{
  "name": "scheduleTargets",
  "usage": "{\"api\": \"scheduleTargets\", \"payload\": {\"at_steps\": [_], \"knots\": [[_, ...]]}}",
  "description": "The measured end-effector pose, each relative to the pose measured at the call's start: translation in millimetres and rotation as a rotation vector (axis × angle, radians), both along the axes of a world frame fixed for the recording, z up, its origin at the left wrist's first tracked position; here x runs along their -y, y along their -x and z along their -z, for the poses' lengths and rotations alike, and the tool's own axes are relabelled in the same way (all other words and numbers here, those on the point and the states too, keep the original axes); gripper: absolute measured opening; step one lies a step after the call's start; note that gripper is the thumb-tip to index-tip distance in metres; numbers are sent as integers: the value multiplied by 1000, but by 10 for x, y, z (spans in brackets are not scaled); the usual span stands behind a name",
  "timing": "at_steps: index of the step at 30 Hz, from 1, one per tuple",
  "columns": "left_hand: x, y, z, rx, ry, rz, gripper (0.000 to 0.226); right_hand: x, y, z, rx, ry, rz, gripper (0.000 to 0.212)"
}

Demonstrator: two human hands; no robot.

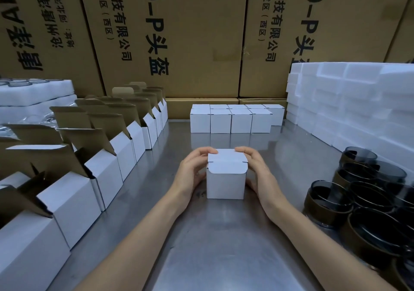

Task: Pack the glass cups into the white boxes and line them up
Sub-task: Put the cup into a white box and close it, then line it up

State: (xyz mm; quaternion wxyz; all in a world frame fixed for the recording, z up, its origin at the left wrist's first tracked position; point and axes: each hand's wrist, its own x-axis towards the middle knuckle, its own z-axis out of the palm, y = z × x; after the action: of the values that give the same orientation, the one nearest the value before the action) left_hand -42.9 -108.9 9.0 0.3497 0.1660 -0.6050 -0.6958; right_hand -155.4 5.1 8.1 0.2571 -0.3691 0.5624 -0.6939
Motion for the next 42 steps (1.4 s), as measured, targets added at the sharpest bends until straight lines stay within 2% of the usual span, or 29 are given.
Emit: {"api": "scheduleTargets", "payload": {"at_steps": [2,4,6,8,11,15,18,22,24,26,28,30,33,35,37,39,42], "knots": [[-29,-15,2,-14,9,16,17,-5,-11,9,-16,3,-5,22],[-66,-20,12,10,81,17,27,-5,-27,25,-71,-8,-28,23],[-110,-6,20,24,188,-1,37,-3,-31,36,-115,-13,-40,38],[-136,2,18,28,273,-47,42,-4,-36,35,-154,-7,-27,42],[-148,0,2,25,287,-115,44,-9,-53,21,-157,7,10,44],[-130,1,17,27,292,-145,43,-7,-51,14,-150,22,27,40],[-110,1,38,43,295,-95,42,-2,-32,25,-98,33,-4,22],[-107,33,50,102,321,6,45,49,-42,52,-163,-21,-20,27],[-91,48,55,155,341,18,48,66,-92,68,-282,-34,71,30],[-75,42,58,190,339,28,47,50,-140,93,-566,-28,243,28],[-82,21,47,190,272,40,45,9,-186,96,-872,-66,393,16],[-87,17,45,190,214,21,55,4,-232,95,-1013,-104,473,29],[-95,36,16,229,207,-8,65,94,-277,110,-1031,-169,554,49],[-56,72,17,200,174,-7,63,194,-249,147,-1013,-265,586,49],[41,120,20,188,152,-51,70,312,-126,196,-963,-335,652,44],[169,192,22,206,160,-109,78,444,65,215,-855,-390,727,39],[395,356,50,225,186,-152,67,667,426,182,-608,-458,855,36]]}}
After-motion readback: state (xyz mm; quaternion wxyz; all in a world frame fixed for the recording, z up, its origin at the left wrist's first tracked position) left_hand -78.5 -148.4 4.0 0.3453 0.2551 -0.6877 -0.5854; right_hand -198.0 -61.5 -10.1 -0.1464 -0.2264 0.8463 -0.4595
